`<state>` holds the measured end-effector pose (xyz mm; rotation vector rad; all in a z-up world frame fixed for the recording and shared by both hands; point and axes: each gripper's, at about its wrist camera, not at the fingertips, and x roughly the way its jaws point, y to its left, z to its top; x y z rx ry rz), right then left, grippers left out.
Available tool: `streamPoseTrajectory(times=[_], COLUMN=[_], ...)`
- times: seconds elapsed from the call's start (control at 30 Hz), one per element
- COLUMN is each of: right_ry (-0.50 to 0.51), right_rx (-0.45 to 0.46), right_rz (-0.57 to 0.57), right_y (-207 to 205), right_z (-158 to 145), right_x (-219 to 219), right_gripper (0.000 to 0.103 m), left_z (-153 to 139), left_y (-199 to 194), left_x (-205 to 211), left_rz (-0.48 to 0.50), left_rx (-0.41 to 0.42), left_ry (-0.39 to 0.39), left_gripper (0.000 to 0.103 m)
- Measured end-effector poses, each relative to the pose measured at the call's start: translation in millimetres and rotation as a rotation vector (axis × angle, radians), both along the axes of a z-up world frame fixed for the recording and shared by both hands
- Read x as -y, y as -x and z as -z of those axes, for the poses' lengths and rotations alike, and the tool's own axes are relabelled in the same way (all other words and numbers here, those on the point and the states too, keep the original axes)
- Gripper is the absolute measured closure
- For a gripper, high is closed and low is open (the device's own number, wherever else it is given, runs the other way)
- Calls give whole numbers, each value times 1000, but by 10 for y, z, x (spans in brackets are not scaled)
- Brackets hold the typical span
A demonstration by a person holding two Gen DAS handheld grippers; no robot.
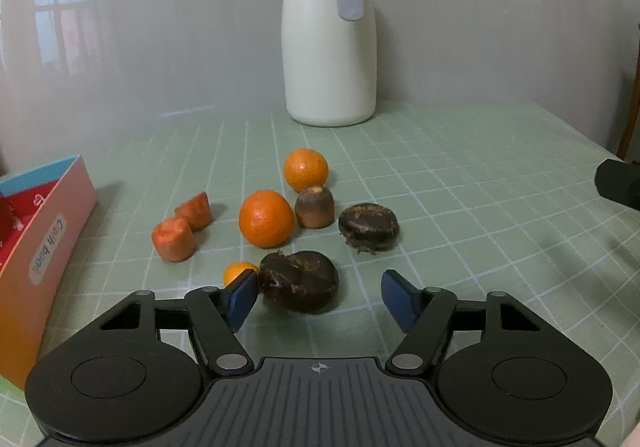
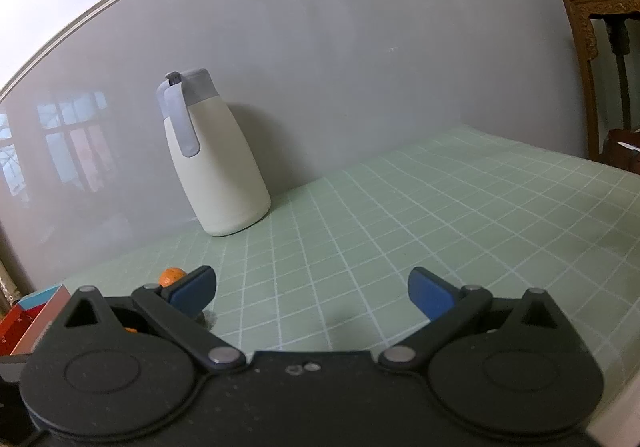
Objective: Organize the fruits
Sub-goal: 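Close the left gripper on the dark brown chestnut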
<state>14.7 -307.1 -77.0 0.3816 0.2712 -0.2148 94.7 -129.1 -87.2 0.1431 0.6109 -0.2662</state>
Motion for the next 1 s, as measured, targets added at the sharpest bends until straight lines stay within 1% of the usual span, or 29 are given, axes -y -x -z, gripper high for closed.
streamPoseTrajectory(times=[0.1, 0.13, 0.17, 0.47, 0.7, 0.83, 0.97, 1.0], right_ry=[-2, -2, -2, -8, -12, -14, -12, -11], right_rx=[1, 1, 1, 8, 8, 7, 8, 9], right_rz=[-4, -6, -8, -19, -24, -26, -27, -27], right_y=[-10, -6, -7, -1, 19, 14, 10, 12], right_z=[-5, -4, -7, -13, -8, -11, -14, -15], right_x=[-7, -15, -19, -38, -39, -38, -43, -45], right_gripper=[0, 0, 0, 0, 0, 0, 0, 0], left_z=[14, 15, 15, 47, 56, 68, 68, 65], left_y=[2, 7, 7, -61, -145, -147, -151, -153], left_x=[-6, -6, -10, -5, 13, 20, 8, 0], left_rz=[-3, -2, -3, -17, -30, -34, -45, -46], left_rx=[0, 2, 2, -22, -34, -31, -29, -31], left_ry=[6, 7, 8, 8, 26, 26, 29, 32], left_gripper=[35, 38, 39, 39, 39, 40, 53, 54])
